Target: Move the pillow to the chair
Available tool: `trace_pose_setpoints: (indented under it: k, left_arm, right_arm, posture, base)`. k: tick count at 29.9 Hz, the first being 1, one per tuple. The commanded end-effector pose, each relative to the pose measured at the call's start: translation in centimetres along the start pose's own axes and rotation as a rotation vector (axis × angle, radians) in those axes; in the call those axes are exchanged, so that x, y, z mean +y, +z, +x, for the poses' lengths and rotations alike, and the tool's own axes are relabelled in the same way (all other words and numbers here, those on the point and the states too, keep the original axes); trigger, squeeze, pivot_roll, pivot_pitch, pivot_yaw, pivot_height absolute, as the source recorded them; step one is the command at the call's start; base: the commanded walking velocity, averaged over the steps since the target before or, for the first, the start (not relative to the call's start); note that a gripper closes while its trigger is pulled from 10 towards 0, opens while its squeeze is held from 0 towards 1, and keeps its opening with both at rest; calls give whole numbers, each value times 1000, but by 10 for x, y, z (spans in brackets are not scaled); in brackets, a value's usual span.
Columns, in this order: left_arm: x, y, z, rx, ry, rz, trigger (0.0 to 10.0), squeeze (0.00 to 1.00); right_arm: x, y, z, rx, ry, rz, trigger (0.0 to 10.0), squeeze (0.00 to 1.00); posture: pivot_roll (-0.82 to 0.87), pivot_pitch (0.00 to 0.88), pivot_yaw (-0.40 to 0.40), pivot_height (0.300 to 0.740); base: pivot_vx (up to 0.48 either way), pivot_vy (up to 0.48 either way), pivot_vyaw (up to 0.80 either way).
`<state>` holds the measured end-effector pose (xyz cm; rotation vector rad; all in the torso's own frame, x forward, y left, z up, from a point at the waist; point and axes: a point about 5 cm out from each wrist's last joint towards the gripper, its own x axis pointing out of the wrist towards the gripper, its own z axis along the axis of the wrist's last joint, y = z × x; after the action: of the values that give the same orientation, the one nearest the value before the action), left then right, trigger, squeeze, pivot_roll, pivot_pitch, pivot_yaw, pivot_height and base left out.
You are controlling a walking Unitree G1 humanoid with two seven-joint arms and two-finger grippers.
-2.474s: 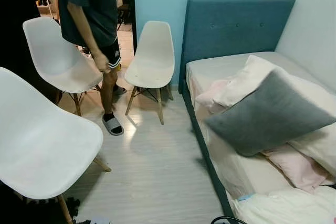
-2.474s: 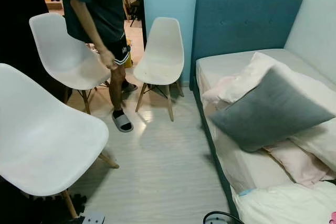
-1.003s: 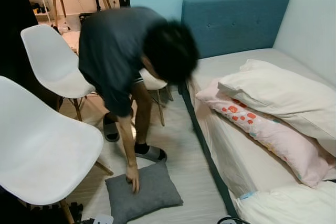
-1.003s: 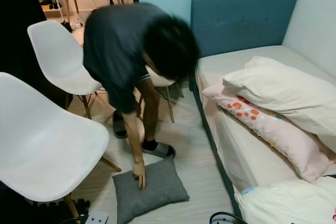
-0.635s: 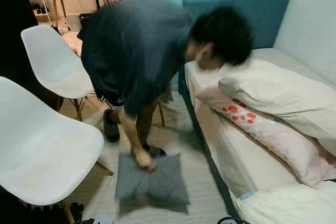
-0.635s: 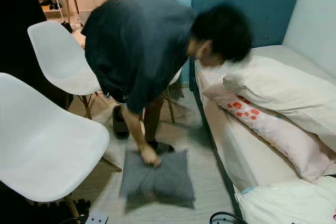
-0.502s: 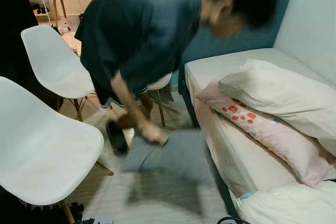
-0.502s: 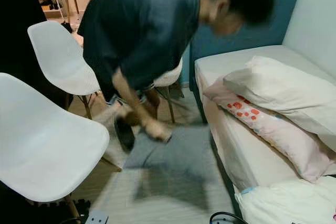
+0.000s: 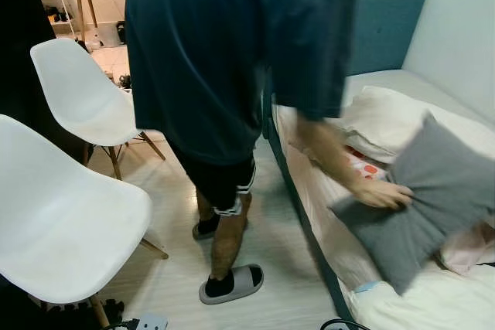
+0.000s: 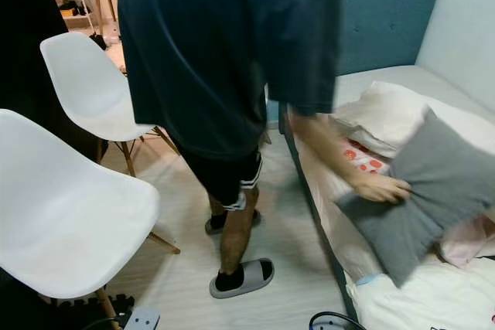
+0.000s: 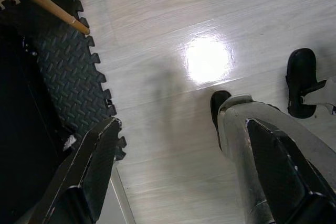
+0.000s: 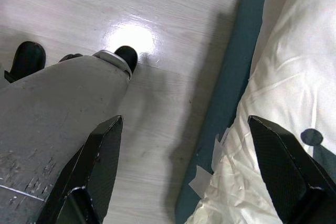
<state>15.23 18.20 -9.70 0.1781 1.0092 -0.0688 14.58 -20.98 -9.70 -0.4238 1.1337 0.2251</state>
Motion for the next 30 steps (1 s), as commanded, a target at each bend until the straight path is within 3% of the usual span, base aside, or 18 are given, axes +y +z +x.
trace_pose_setpoints:
  k: [1, 7, 14, 15, 16, 18, 20, 21, 22, 24, 25, 27, 28, 30]
  left_arm:
    - [5, -2, 0, 15, 2, 28, 10000, 0]
    - [2, 0, 0, 10, -8, 30, 10000, 0]
    - [0, 12, 2, -33, -12, 1, 10000, 0]
    - [1, 19, 3, -59, -5, -17, 10000, 0]
    - [1, 19, 3, -59, -5, -17, 10000, 0]
    - [3, 30, 4, -101, 6, -55, 10000, 0]
    - [3, 30, 4, -101, 6, -55, 10000, 0]
    - [5, 36, 5, -121, 11, -78, 10000, 0]
    - [5, 36, 5, -121, 11, -78, 10000, 0]
    - [9, 47, 5, -163, 14, -117, 10000, 0]
    - [9, 47, 5, -163, 14, -117, 10000, 0]
    - [13, 60, 6, -211, 14, -158, 10000, 0]
    - [13, 60, 6, -211, 14, -158, 10000, 0]
    - [17, 71, 5, -255, 18, -181, 10000, 0]
  right_arm:
    - [13, -8, 0, 28, 38, 12, 10000, 0]
    - [11, -10, 0, 30, 28, 14, 10000, 0]
    - [-7, -7, -1, 11, -43, 135, 10000, 0]
    - [-23, 1, -2, -40, -91, 286, 10000, 0]
    - [-23, 1, -2, -40, -91, 286, 10000, 0]
    - [-48, 19, -5, -140, -137, 465, 10000, 0]
    - [-48, 19, -5, -140, -137, 465, 10000, 0]
    - [-60, 29, -7, -199, -151, 545, 10000, 0]
    - [-60, 29, -7, -199, -151, 545, 10000, 0]
    - [-80, 57, -13, -348, -136, 677, 10000, 0]
    - [-80, 57, -13, -348, -136, 677, 10000, 0]
    - [-91, 85, -19, -488, -90, 732, 10000, 0]
    - [-91, 85, -19, -488, -90, 732, 10000, 0]
    - [-90, 108, -23, -586, -35, 722, 10000, 0]
  posture:
    - [23, 0, 42, 740]
    - [21, 0, 43, 740]
    - [19, 0, 40, 740]
    - [17, 0, 40, 740]
    - [17, 0, 40, 740]
    - [13, 0, 42, 740]
    - [13, 0, 42, 740]
    - [12, 0, 43, 740]
    - [12, 0, 43, 740]
    - [9, 0, 46, 740]
    - [9, 0, 46, 740]
    - [1, 0, 48, 740]
    - [1, 0, 48, 740]
    - [-4, 0, 40, 740]
  base:
    - [0, 0, 0]
    - [0, 0, 0]
    - [0, 0, -393]
    - [0, 0, -688]
    - [0, 0, -688]
    - [0, 0, -688]
    - [0, 0, -688]
    - [0, 0, -688]
    - [0, 0, -688]
    - [0, 0, -688]
    - [0, 0, -688]
    - [0, 0, -688]
    - [0, 0, -688]
    - [0, 0, -684]
